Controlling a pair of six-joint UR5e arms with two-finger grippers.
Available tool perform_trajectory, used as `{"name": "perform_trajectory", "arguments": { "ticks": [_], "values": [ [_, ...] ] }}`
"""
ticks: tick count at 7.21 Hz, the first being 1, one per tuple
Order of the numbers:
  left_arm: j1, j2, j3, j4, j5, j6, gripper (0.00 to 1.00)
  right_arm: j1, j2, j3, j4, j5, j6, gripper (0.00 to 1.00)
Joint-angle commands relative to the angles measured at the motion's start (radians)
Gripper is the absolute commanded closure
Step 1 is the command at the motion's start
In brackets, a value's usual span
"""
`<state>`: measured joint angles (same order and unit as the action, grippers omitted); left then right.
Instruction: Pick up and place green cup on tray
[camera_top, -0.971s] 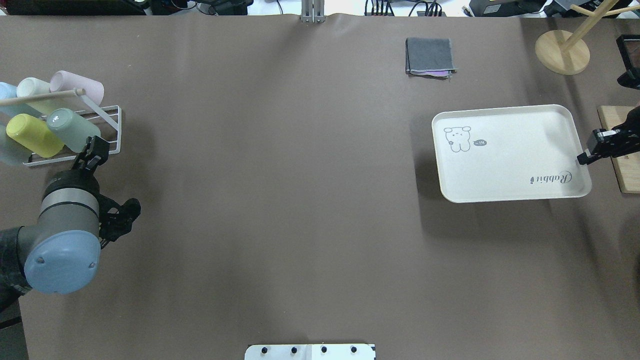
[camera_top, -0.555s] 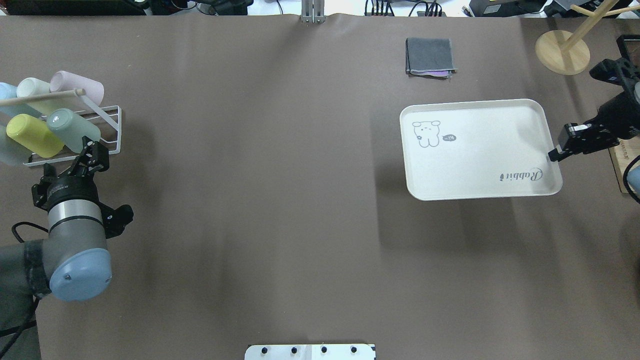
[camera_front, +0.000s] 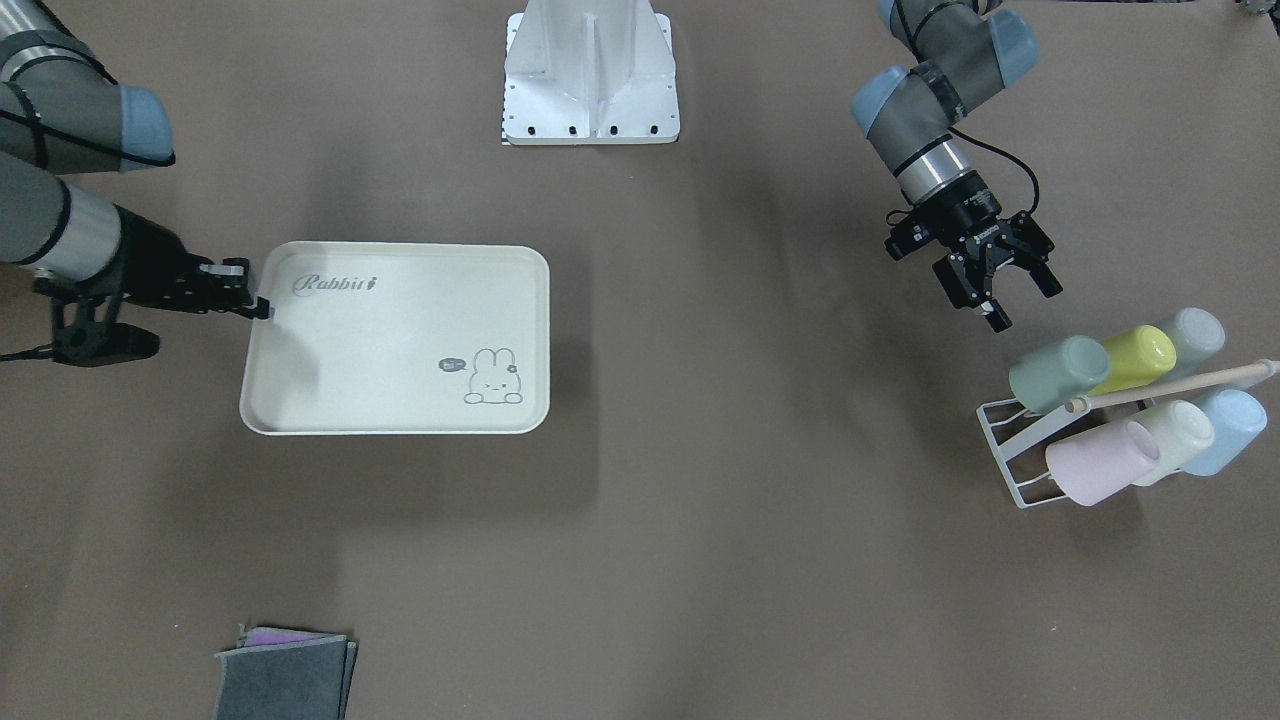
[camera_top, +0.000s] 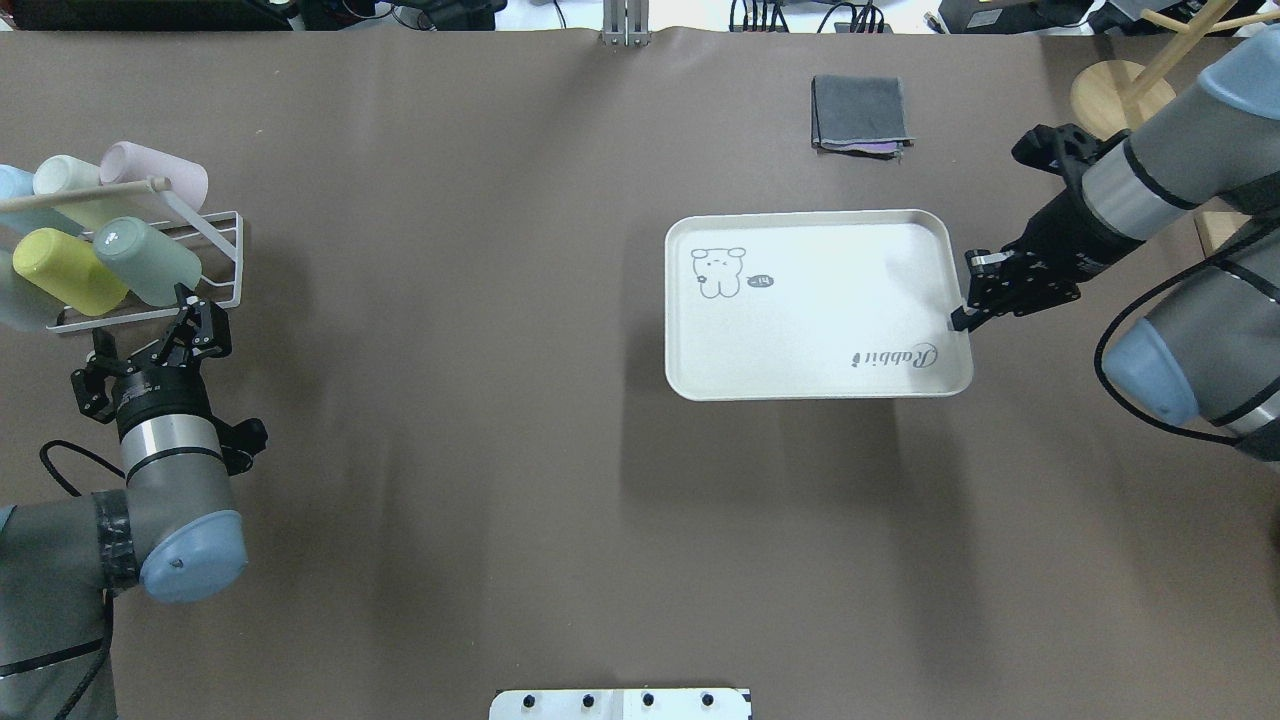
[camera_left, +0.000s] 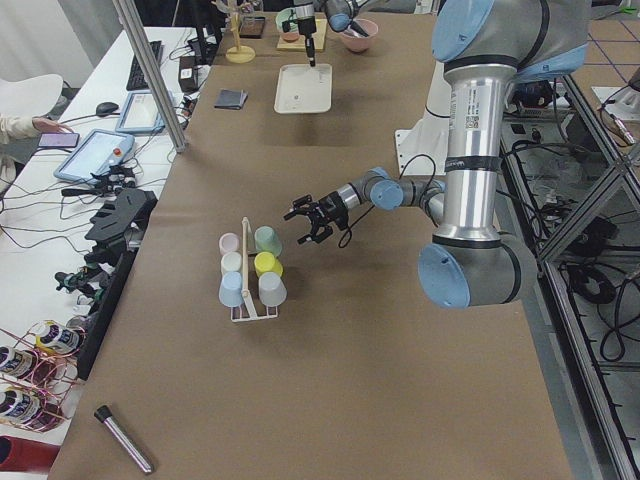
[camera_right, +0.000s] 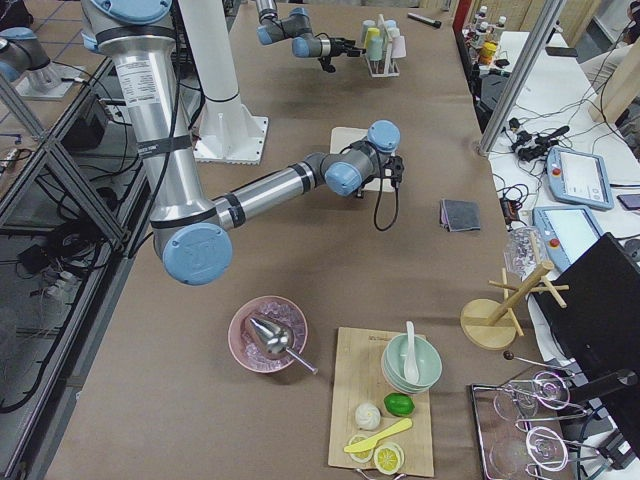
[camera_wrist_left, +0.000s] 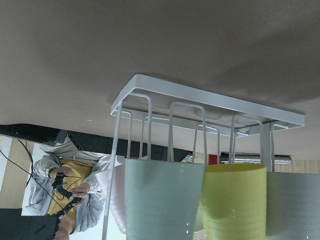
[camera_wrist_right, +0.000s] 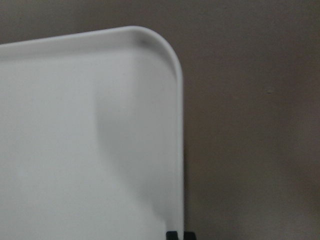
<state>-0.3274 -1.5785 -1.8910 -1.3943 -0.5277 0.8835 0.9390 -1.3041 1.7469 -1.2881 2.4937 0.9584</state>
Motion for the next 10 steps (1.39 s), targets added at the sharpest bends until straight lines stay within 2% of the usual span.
{"name": "perform_trajectory", "arguments": {
  "ticks": [1, 2, 3, 5, 6, 8, 10],
  "values": [
    [-0.001, 0.0, 0.041, -0.008, 0.005, 0.0, 0.02, -0.136, 0.061, -0.017, 0.095, -0.097, 0.17, 1.0],
    [-0.002, 0.0, 0.052, -0.006, 0.021, 0.008, 0.02, -0.193, 0.066, -0.023, 0.172, -0.143, 0.237, 1.0],
    [-0.005, 0.0, 0.059, -0.011, 0.069, 0.026, 0.02, -0.244, 0.087, -0.026, 0.191, -0.186, 0.247, 1.0],
    [-0.013, -0.011, 0.064, -0.011, 0.069, 0.028, 0.02, -0.325, 0.143, -0.033, 0.193, -0.274, 0.324, 1.0],
    [-0.022, -0.035, 0.088, -0.012, 0.069, 0.028, 0.02, -0.354, 0.158, -0.038, 0.193, -0.298, 0.326, 1.0],
    [-0.053, -0.064, 0.116, -0.012, 0.069, 0.029, 0.02, -0.397, 0.23, -0.111, 0.193, -0.343, 0.326, 1.0],
    [-0.065, -0.075, 0.154, -0.029, 0.069, 0.029, 0.02, -0.405, 0.267, -0.151, 0.193, -0.345, 0.326, 1.0]
  ]
}}
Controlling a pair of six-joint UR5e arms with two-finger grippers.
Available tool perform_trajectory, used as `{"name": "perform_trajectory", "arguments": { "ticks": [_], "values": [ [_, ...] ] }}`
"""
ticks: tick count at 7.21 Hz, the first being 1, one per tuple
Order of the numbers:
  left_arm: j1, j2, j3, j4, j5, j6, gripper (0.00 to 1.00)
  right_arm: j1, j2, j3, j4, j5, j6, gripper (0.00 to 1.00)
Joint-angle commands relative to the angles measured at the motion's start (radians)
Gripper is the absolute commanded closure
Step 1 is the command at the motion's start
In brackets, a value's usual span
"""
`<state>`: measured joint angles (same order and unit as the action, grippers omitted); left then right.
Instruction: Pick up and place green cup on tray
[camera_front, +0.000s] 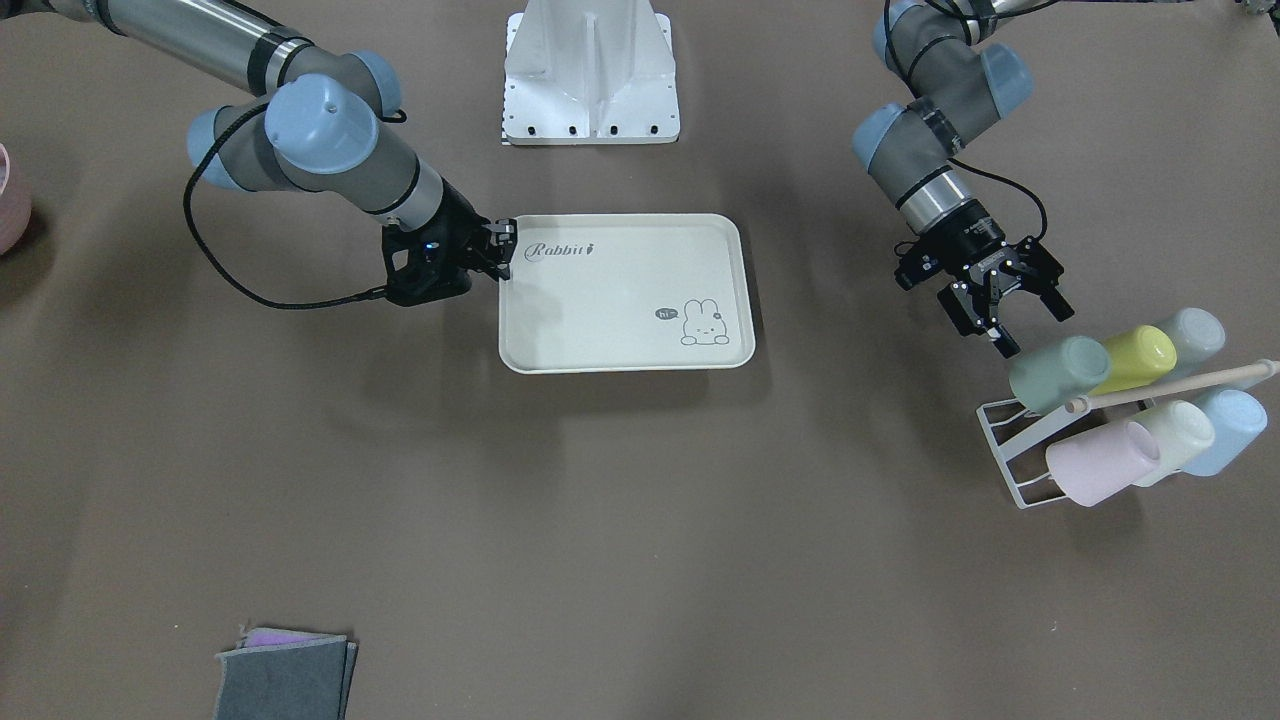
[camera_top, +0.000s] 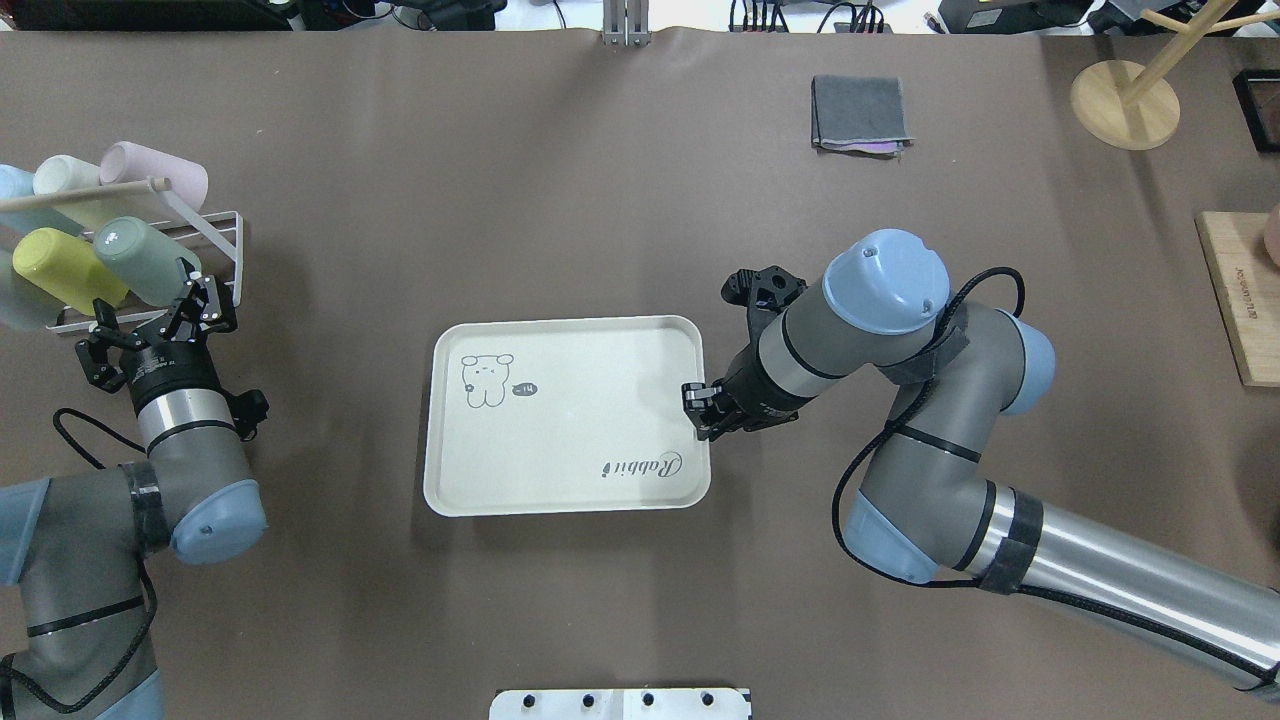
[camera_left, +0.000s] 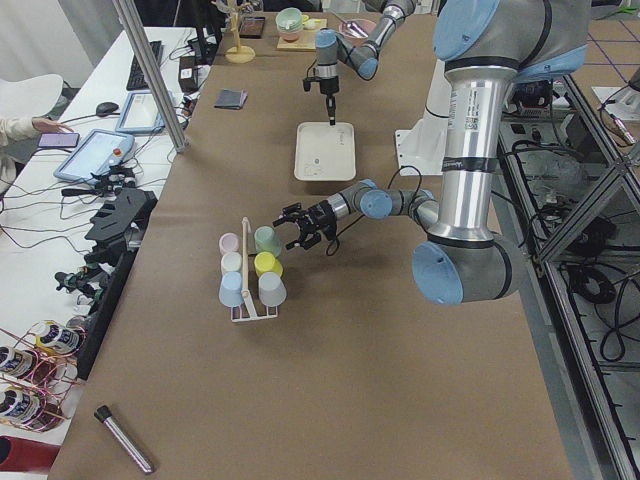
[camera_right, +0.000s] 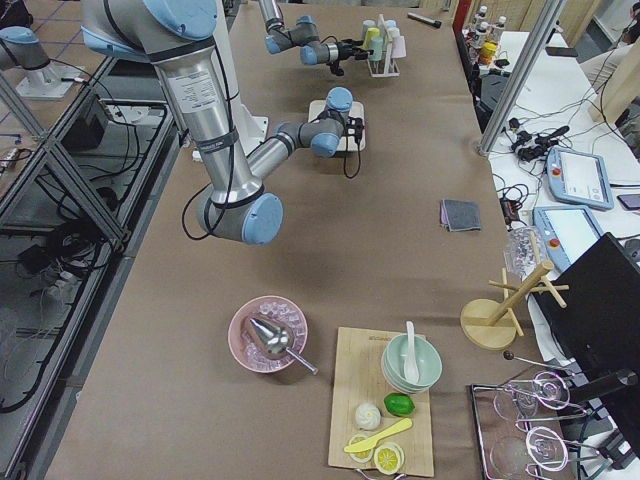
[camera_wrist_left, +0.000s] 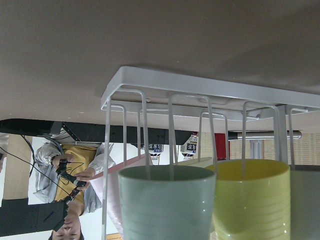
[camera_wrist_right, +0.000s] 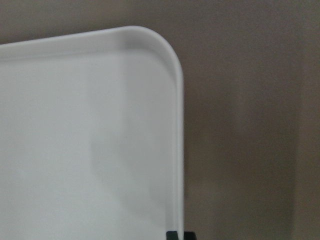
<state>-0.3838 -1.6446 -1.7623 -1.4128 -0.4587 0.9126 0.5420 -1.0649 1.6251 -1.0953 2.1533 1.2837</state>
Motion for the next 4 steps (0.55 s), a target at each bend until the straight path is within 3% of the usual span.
{"name": "perform_trajectory", "arguments": {
  "ticks": [1, 3, 4],
  "values": [
    [-0.021, -0.029, 0.05, -0.018, 0.0, 0.0, 0.02, -0.01, 0.032, -0.039, 0.002, -0.004, 0.0, 1.0],
    [-0.041, -0.06, 0.085, -0.02, -0.001, -0.001, 0.02, -0.008, 0.031, -0.047, 0.0, -0.004, 0.051, 1.0],
    [-0.047, -0.064, 0.095, -0.018, -0.003, -0.001, 0.02, -0.001, 0.028, -0.047, 0.0, -0.003, 0.051, 0.86]
  ]
}}
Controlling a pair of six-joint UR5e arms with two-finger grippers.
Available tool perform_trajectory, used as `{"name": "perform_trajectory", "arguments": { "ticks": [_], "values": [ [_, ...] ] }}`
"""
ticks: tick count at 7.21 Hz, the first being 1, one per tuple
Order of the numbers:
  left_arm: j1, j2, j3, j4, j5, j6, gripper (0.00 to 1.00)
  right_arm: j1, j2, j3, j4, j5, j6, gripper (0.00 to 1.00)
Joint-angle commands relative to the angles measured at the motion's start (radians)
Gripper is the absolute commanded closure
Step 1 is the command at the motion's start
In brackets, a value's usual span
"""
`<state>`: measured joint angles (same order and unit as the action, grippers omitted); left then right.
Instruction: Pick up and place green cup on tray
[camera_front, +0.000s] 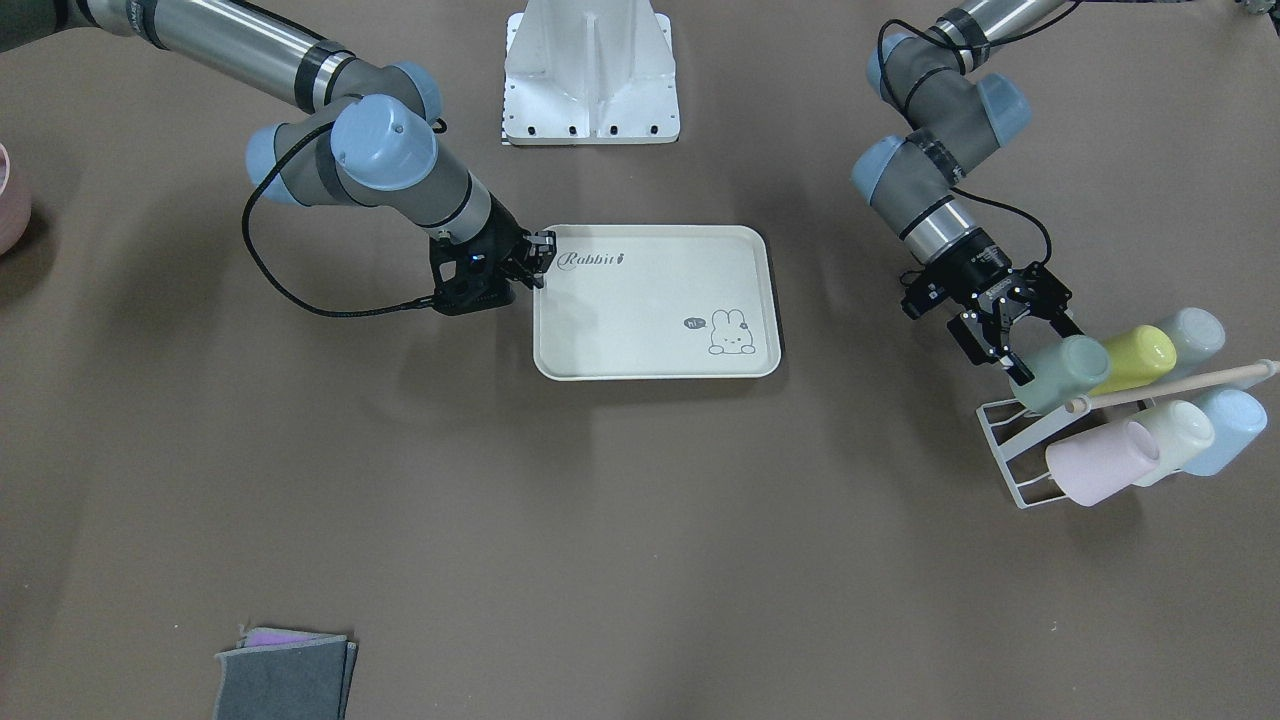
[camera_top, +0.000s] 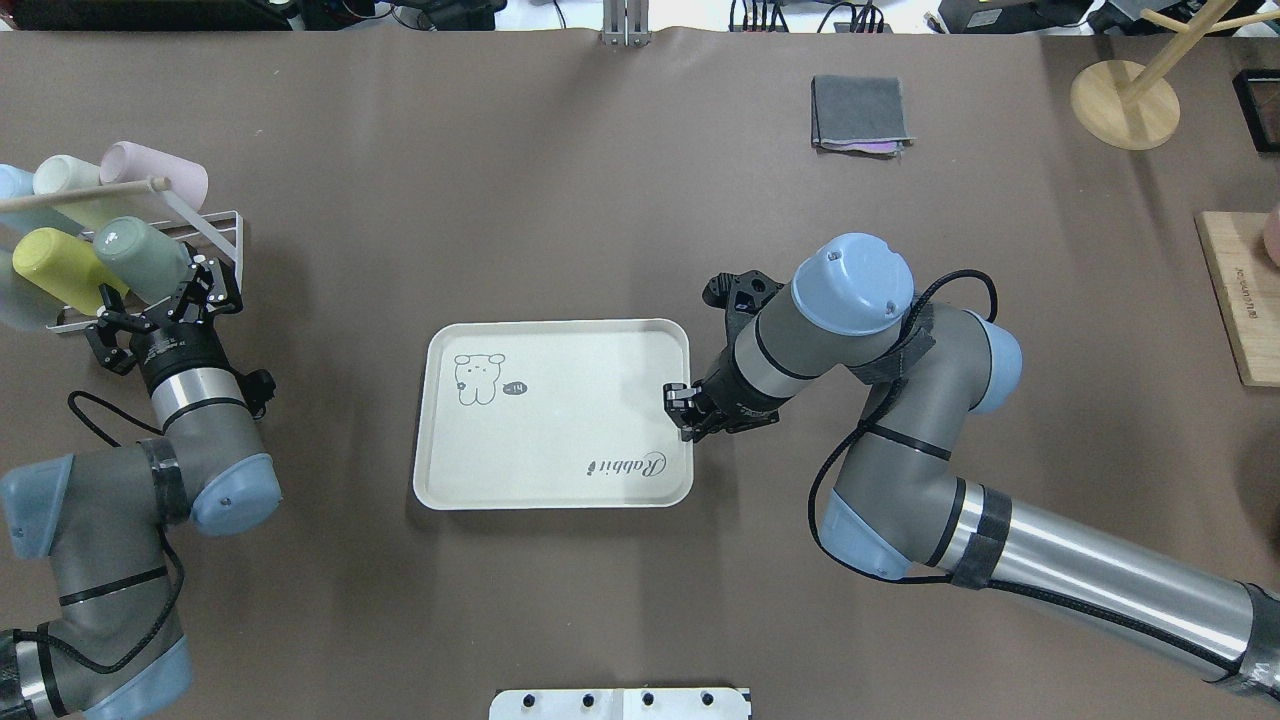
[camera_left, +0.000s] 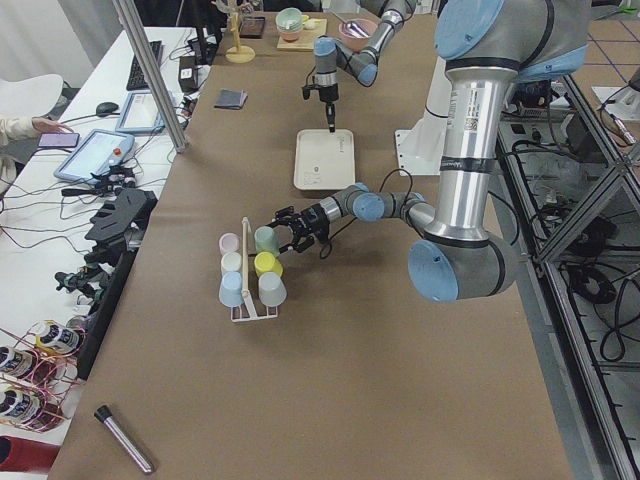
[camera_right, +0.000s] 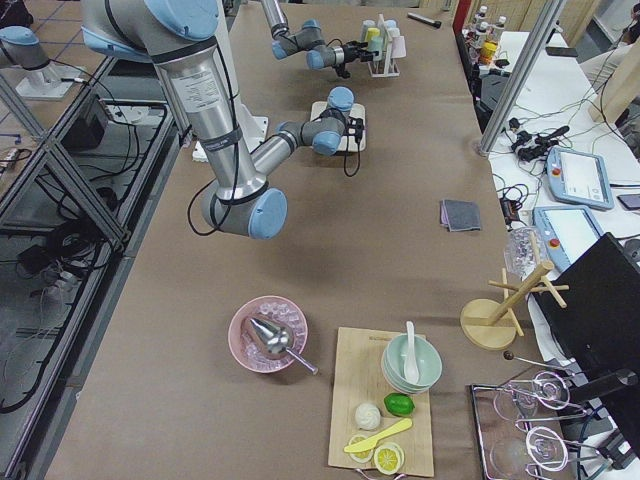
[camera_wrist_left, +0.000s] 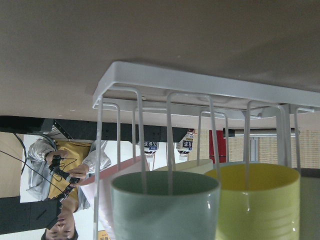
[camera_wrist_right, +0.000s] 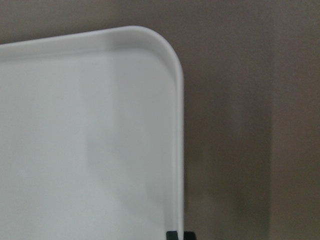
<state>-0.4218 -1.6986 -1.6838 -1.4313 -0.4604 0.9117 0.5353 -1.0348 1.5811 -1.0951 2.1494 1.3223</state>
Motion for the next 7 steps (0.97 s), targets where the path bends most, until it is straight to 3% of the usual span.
{"name": "perform_trajectory", "arguments": {
  "ticks": [1, 2, 3, 6, 7],
  "values": [
    [-0.018, -0.021, 0.035, -0.003, 0.0, -0.001, 0.02, 0.026, -0.002, -0.003, 0.0, 0.001, 0.014, 0.29],
    [-0.025, -0.027, 0.055, -0.02, 0.0, -0.001, 0.02, 0.061, -0.008, 0.005, 0.001, 0.009, 0.017, 0.09],
    [-0.035, -0.035, 0.068, -0.027, -0.001, -0.001, 0.02, 0.067, -0.008, 0.023, 0.001, 0.009, 0.018, 0.01],
    [-0.048, -0.056, 0.087, -0.027, -0.003, -0.001, 0.03, 0.129, -0.088, 0.08, 0.001, 0.039, -0.005, 0.0],
    [-0.052, -0.056, 0.087, -0.027, -0.004, -0.001, 0.23, 0.167, -0.125, 0.108, -0.002, 0.052, -0.068, 0.0]
  ]
}}
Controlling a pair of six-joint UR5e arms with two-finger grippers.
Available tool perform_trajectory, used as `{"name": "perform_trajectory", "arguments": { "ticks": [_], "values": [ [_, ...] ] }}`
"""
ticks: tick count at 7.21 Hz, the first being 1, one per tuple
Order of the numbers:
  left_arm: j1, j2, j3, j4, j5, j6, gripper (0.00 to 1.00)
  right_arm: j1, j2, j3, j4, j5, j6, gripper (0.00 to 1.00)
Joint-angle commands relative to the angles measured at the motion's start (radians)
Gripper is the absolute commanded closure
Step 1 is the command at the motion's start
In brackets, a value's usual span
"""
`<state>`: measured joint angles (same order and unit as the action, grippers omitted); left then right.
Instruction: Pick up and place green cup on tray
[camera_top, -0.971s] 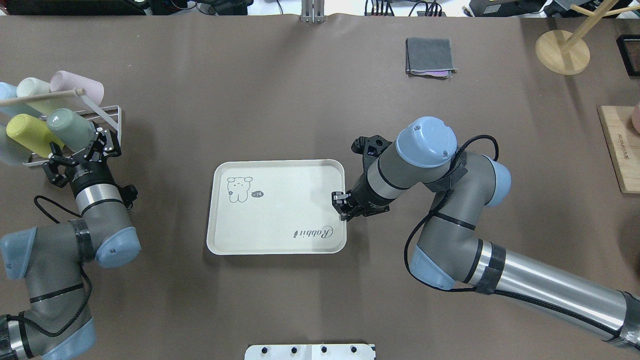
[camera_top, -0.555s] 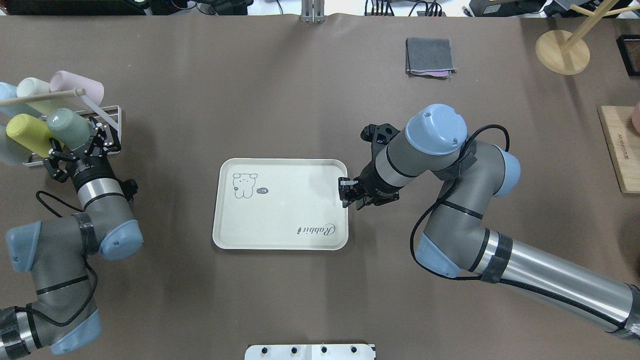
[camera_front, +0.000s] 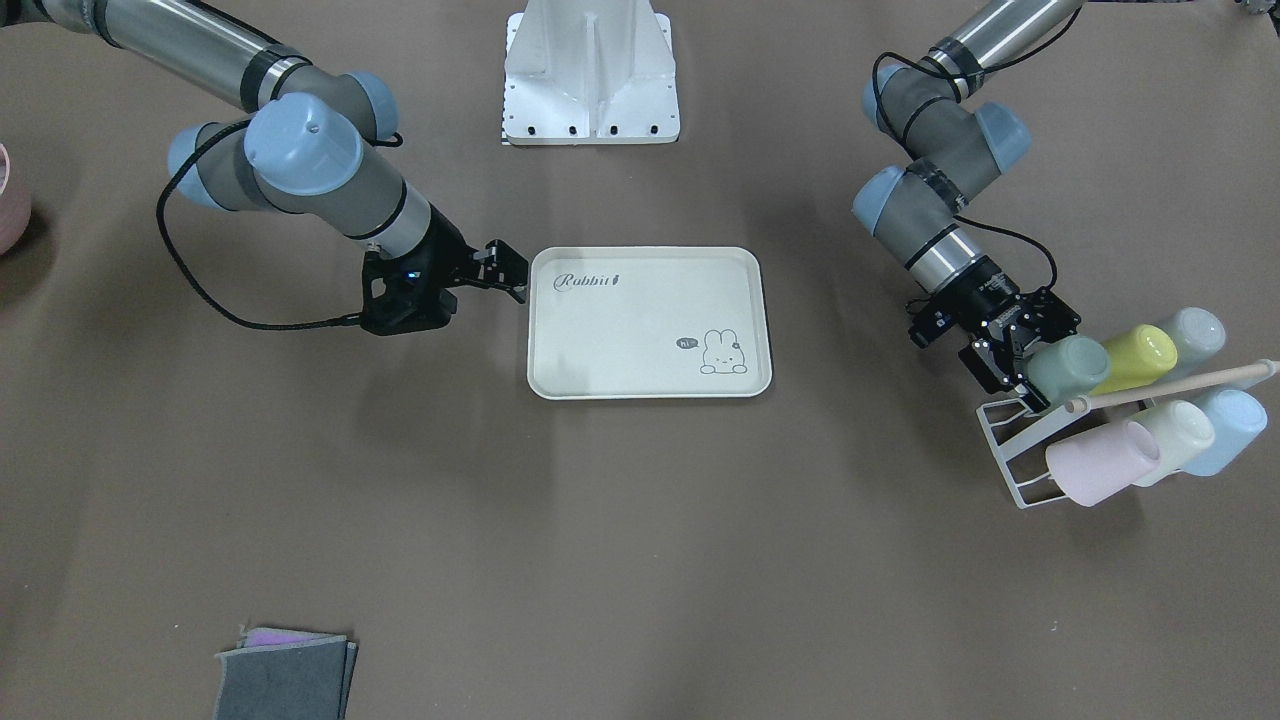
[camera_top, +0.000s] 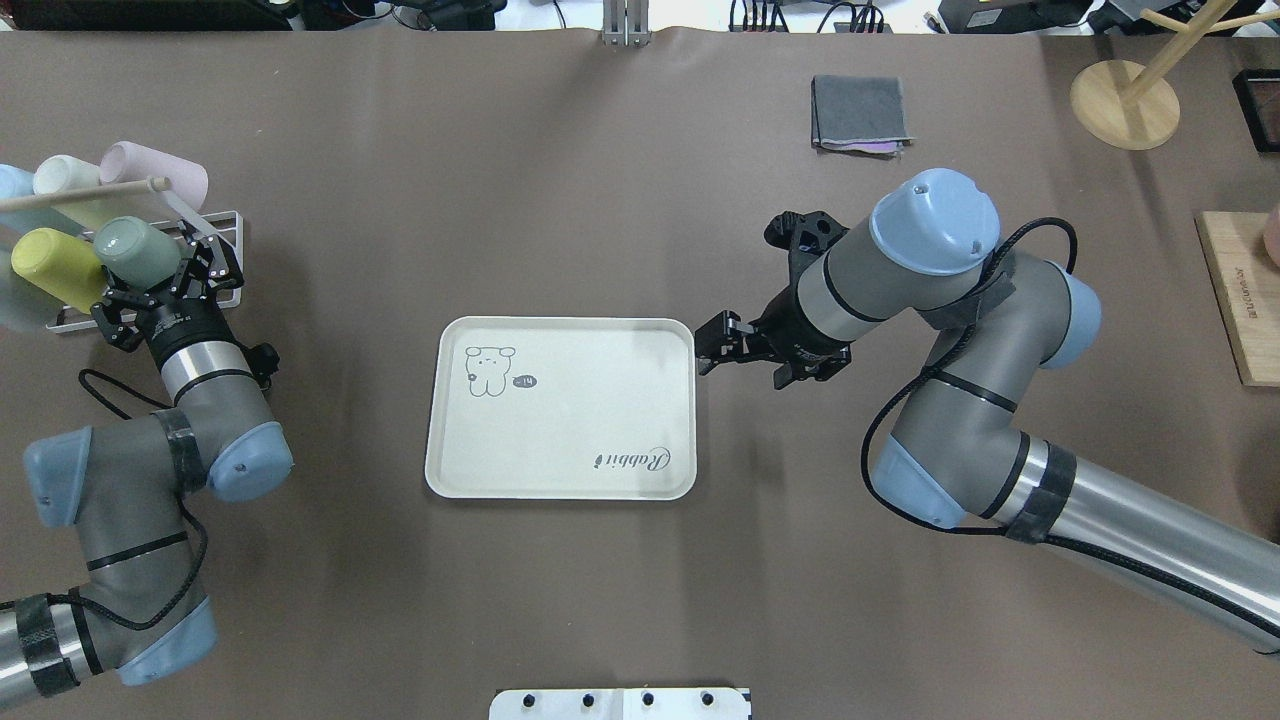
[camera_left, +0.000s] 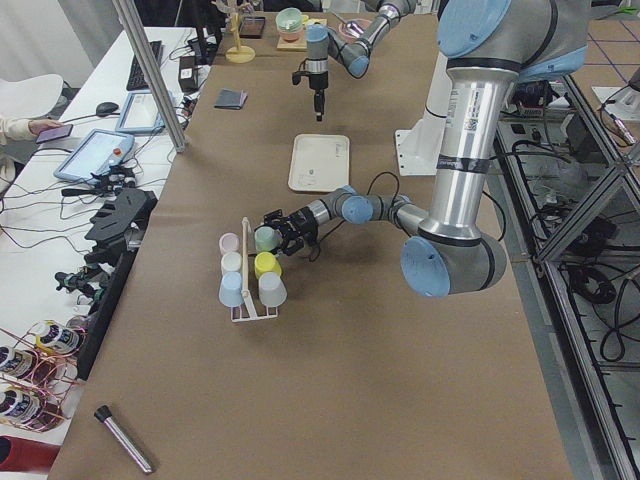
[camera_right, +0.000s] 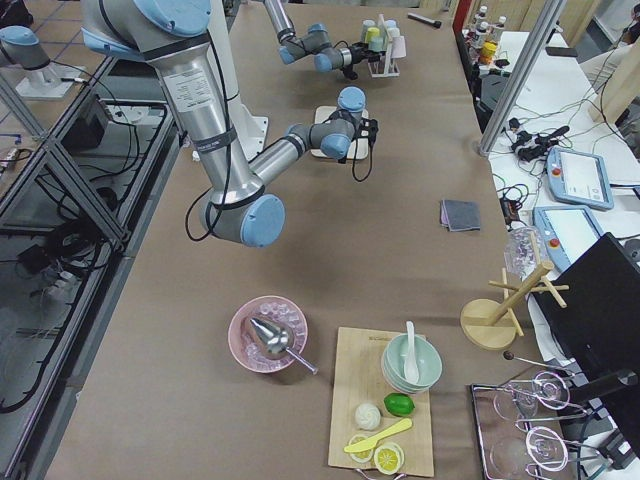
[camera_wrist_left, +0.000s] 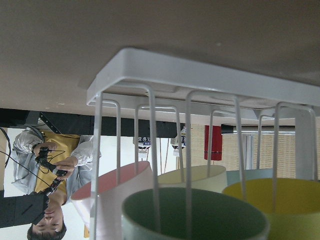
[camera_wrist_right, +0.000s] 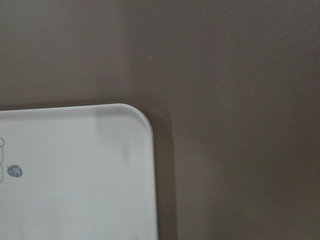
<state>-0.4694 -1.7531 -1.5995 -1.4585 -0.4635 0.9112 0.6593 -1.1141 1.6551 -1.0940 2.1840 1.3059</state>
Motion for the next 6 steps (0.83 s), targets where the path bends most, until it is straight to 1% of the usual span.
{"name": "perform_trajectory", "arguments": {
  "ticks": [1, 2, 3, 4, 5, 6],
  "values": [
    [-0.005, -0.002, 0.003, 0.001, -0.001, 0.0, 0.5, 0.095, -0.09, 0.043, -0.004, 0.045, -0.162, 0.0],
    [-0.006, 0.0, -0.002, 0.001, -0.001, 0.002, 0.69, 0.149, -0.145, 0.061, -0.006, 0.075, -0.278, 0.0],
    [-0.011, 0.003, -0.011, 0.003, 0.003, 0.003, 0.78, 0.213, -0.197, 0.072, -0.009, 0.124, -0.377, 0.0],
    [-0.015, 0.013, -0.043, 0.004, 0.005, 0.009, 0.85, 0.265, -0.235, 0.074, -0.01, 0.146, -0.446, 0.0],
    [-0.014, 0.047, -0.092, 0.004, 0.005, 0.032, 0.87, 0.282, -0.265, 0.09, -0.011, 0.146, -0.458, 0.0],
    [-0.015, 0.087, -0.167, 0.004, 0.005, 0.058, 0.9, 0.298, -0.321, 0.124, -0.012, 0.146, -0.479, 0.0]
  ]
}}
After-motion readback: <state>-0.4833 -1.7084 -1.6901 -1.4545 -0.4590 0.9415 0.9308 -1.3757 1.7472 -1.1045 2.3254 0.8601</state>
